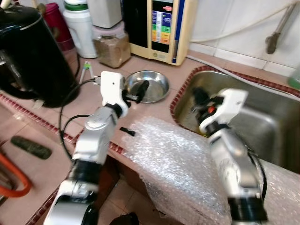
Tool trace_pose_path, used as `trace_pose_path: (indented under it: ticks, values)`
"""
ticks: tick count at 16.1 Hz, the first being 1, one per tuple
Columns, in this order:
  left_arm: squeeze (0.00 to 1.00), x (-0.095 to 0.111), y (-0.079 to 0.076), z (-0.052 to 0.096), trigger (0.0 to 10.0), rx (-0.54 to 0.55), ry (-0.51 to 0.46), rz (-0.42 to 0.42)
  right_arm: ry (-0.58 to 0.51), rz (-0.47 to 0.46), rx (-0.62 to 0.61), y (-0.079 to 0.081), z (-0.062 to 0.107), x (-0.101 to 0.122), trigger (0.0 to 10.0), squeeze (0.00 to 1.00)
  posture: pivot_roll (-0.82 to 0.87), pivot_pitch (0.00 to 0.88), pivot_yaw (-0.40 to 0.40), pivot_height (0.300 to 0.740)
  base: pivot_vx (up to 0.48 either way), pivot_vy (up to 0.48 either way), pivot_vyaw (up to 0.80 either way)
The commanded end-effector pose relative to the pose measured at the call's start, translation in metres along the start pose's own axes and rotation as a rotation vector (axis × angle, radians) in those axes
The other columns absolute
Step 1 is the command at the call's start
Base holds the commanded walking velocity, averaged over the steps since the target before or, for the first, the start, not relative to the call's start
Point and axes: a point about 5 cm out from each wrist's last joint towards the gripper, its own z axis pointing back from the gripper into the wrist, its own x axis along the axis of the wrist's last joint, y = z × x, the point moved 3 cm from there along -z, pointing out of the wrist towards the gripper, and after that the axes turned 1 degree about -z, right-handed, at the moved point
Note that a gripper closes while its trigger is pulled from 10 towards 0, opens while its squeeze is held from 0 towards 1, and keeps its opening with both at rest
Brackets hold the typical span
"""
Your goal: Kitchen organization
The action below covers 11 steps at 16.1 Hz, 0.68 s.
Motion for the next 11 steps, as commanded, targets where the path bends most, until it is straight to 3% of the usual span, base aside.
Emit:
trace_pose_path:
  ticks: [1,3,5,6,7,11]
  values:
    - [1.0,-0.003,0.011,-0.006,10.0,0.07,0.033,0.042,0.001,0.074,0.047,0.015,0.006,0.002,10.0,0.0,0.0,0.125,0.057,0.74,0.0,0.0,0.0]
    - [1.0,-0.009,0.021,-0.014,10.0,0.151,0.079,0.111,-0.004,0.158,0.111,0.028,0.014,0.002,10.0,0.0,-0.01,0.126,0.064,0.74,0.0,0.0,0.0]
    - [1.0,-0.013,0.027,-0.021,10.0,0.224,0.132,0.135,0.104,0.033,0.186,0.041,0.025,-0.007,10.0,0.0,-0.02,0.127,0.072,0.74,0.0,0.0,0.0]
    - [1.0,-0.014,0.028,-0.023,10.0,0.237,0.142,0.144,0.094,0.031,0.208,0.044,0.028,-0.005,10.0,0.0,-0.02,0.127,0.072,0.74,0.0,0.0,0.0]
    - [0.0,-0.02,0.028,-0.025,10.0,0.241,0.192,0.156,0.075,0.052,0.247,0.049,0.032,-0.004,10.0,0.0,-0.03,0.126,0.08,0.74,0.0,0.0,0.0]
    - [0.0,-0.032,0.025,-0.028,10.0,0.241,0.267,0.198,0.096,0.091,0.238,0.049,0.036,-0.009,10.0,0.0,-0.03,0.123,0.093,0.74,0.0,0.0,0.0]
